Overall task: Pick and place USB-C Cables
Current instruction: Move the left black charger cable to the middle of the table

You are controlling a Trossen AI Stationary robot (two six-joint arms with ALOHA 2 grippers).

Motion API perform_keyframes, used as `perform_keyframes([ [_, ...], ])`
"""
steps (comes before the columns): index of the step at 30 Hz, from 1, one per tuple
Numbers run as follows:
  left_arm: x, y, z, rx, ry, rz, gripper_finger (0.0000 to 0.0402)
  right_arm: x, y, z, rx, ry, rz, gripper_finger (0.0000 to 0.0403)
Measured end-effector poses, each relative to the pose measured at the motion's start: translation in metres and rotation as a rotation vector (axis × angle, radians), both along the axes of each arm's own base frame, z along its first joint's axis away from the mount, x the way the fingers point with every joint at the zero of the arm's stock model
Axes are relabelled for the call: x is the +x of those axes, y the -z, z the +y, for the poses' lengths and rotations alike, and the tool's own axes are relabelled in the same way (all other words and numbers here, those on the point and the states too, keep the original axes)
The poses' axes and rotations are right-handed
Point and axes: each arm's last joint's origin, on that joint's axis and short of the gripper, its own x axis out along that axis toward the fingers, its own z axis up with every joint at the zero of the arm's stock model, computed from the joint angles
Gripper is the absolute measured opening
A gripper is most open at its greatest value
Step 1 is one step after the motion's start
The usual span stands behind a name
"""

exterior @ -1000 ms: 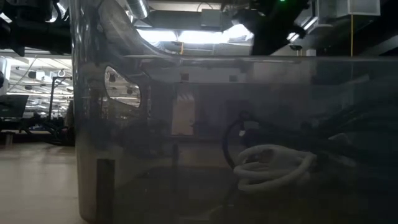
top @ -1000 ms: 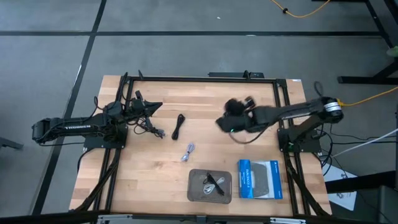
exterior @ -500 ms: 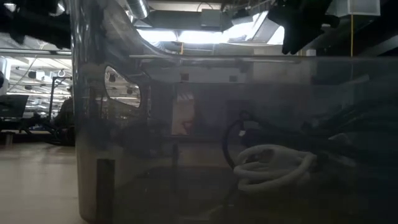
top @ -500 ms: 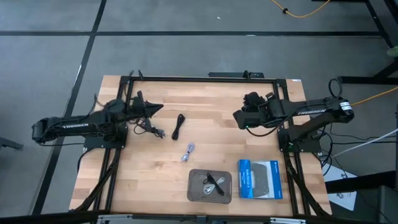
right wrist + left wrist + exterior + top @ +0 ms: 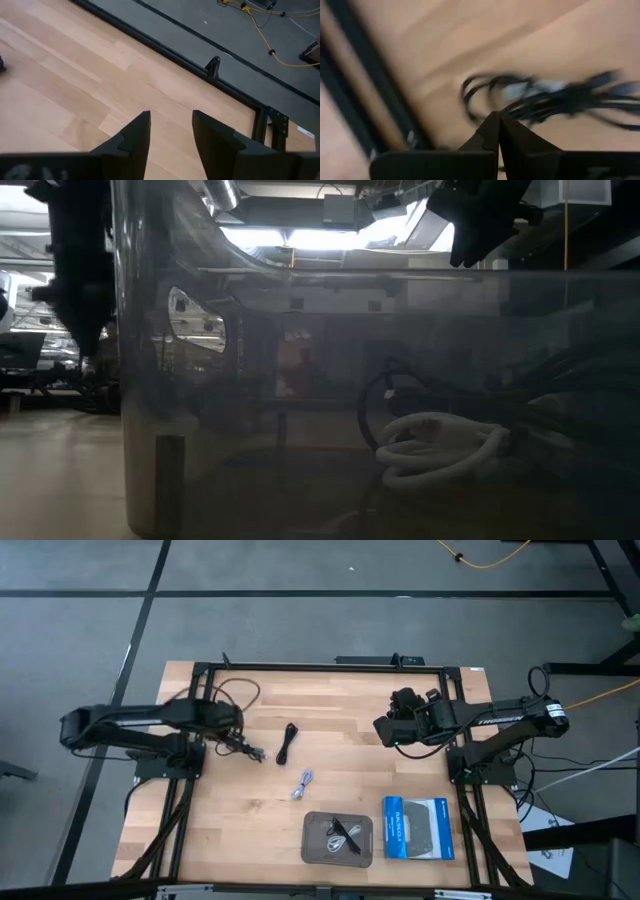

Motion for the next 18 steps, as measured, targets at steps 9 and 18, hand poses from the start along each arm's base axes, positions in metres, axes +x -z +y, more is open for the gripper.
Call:
perform_keyframes([
  [9,0.048,0.045,0.002,-0.091,0.007,0.001,0.0,0.0,0.0,0.0,-0.01,-0.028,0.031,0.015],
  [18,0.12,0.065,0.01,-0.138,0.206,-0.306,0.0,0.0,0.0,0.0,-0.01,-0.029,0.034,0.015],
])
